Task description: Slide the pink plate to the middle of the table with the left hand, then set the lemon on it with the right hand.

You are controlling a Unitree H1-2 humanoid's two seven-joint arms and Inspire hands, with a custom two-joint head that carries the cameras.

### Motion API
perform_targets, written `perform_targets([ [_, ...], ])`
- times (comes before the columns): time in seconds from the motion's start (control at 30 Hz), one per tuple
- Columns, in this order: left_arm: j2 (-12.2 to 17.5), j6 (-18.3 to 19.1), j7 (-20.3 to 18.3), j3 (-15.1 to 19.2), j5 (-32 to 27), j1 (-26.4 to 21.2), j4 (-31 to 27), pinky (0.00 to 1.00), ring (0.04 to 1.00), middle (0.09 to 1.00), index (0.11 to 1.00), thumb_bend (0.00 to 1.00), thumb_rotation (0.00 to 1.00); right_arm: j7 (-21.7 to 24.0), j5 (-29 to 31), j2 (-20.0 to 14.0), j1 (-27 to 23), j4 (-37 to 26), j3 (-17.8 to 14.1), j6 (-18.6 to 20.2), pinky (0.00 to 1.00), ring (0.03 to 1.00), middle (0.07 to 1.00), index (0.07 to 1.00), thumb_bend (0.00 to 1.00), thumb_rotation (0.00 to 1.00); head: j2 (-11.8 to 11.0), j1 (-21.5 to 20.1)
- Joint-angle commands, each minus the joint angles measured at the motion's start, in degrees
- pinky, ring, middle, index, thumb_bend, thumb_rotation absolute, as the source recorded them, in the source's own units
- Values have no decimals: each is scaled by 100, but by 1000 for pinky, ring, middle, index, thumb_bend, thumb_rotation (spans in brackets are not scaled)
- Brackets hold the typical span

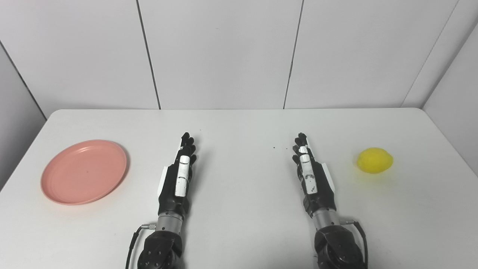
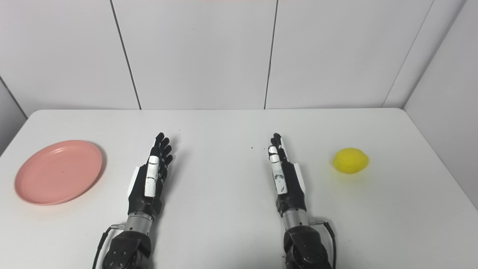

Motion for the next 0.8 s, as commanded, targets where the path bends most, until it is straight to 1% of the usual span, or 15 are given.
perform_targets([
  [0.0,7,-4,-58,42,-113,330,130,1000,1000,1000,1000,617,1000,12,5,55,-130,-101,12,-275,1000,1000,1000,1000,775,1000,5,-1],
  [0.17,60,9,-67,110,-165,268,170,1000,1000,1000,1000,619,1000,44,12,77,-69,-91,49,-344,1000,1000,1000,1000,769,1000,30,-24],
  [0.33,69,19,-30,79,-43,281,139,1000,1000,1000,1000,617,1000,-24,-51,94,17,-148,45,-292,1000,1000,1000,1000,773,1000,49,5],
  [0.43,61,35,-57,76,-80,268,156,1000,1000,1000,1000,619,1000,18,-30,67,1,-47,39,-325,1000,1000,1000,1000,777,1000,54,-4],
  [0.6,65,-55,-80,89,-109,235,249,1000,1000,1000,1000,618,1000,22,-7,54,-28,66,14,-360,1000,1000,1000,1000,765,1000,26,-23],
  [0.77,50,4,-54,54,-53,279,162,1000,1000,1000,1000,610,1000,30,14,17,-70,159,-29,-332,1000,1000,1000,1000,770,1000,36,-7],
])
